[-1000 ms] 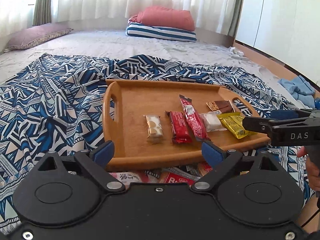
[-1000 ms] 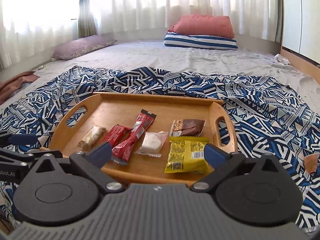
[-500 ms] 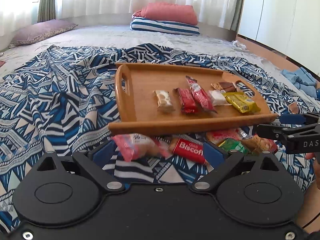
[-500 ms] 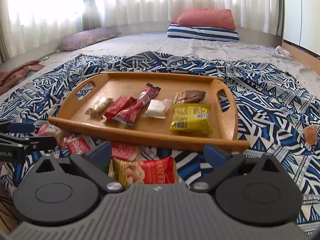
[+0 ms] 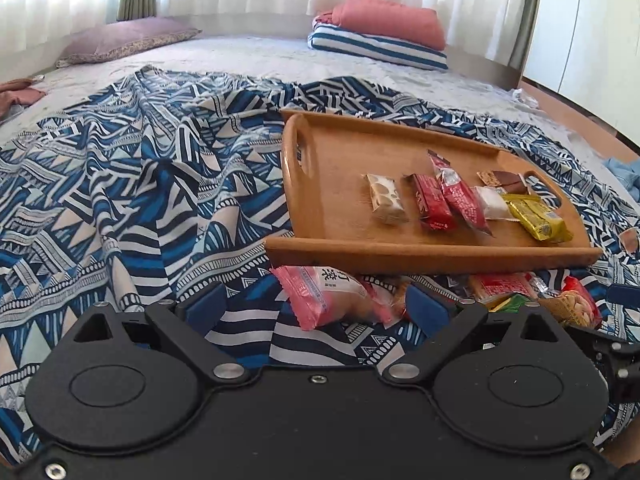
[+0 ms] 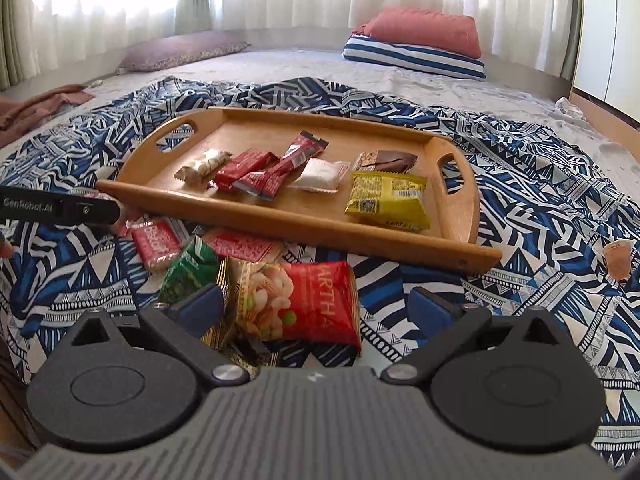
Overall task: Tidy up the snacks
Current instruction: 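Grasp the red nut bag with the right tool while the left tool grasps the pink packet, then carry both snacks onto the wooden tray and open both tools to release them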
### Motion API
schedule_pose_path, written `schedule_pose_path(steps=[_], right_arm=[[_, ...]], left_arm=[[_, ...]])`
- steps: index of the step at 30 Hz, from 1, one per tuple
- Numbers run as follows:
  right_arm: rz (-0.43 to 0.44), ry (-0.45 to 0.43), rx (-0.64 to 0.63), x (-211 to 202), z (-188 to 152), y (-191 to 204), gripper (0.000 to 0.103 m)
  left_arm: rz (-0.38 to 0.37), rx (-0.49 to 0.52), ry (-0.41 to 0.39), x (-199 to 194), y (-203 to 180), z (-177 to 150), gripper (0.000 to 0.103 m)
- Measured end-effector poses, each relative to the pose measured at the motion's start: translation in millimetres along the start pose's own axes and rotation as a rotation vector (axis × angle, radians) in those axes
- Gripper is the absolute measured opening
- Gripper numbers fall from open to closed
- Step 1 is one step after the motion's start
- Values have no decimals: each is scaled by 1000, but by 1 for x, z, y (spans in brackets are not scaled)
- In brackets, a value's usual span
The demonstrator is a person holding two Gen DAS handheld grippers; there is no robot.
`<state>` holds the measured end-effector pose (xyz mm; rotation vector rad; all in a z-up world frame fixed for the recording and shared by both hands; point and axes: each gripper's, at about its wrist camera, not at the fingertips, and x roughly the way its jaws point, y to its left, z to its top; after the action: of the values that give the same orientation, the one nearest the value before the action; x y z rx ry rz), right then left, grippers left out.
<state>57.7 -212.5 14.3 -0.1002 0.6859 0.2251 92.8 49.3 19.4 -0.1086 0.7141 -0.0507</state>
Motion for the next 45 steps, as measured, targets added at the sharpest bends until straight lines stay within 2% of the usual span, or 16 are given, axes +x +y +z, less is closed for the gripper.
schedule_pose_path(steps=[6, 10, 13, 18, 23, 27, 32, 45], right_arm=[[19, 11, 23, 5, -1, -1, 103], [27, 16, 31, 9, 0, -1, 103], [38, 23, 38, 12, 0, 0, 103], [42, 33, 21, 17, -2, 6, 102], [59, 30, 16, 16, -3, 8, 94], [64, 27, 28, 13, -3, 6, 84], [54, 10, 45, 8, -2, 3, 77], [25, -34, 84, -10, 8, -7, 75]], left_arm=[[-9, -38, 11, 11, -1, 2, 83], [-13, -35, 15, 12, -2, 2, 55], [-46, -46, 30, 12, -1, 2, 41], [-32, -14, 22, 8, -5, -3, 38], [-42, -36, 30, 2, -1, -3, 36], [-39, -41, 29, -2, 2, -2, 35], [-38, -31, 20, -9, 1, -1, 35], [-67, -14, -32, -26, -10, 18, 35]])
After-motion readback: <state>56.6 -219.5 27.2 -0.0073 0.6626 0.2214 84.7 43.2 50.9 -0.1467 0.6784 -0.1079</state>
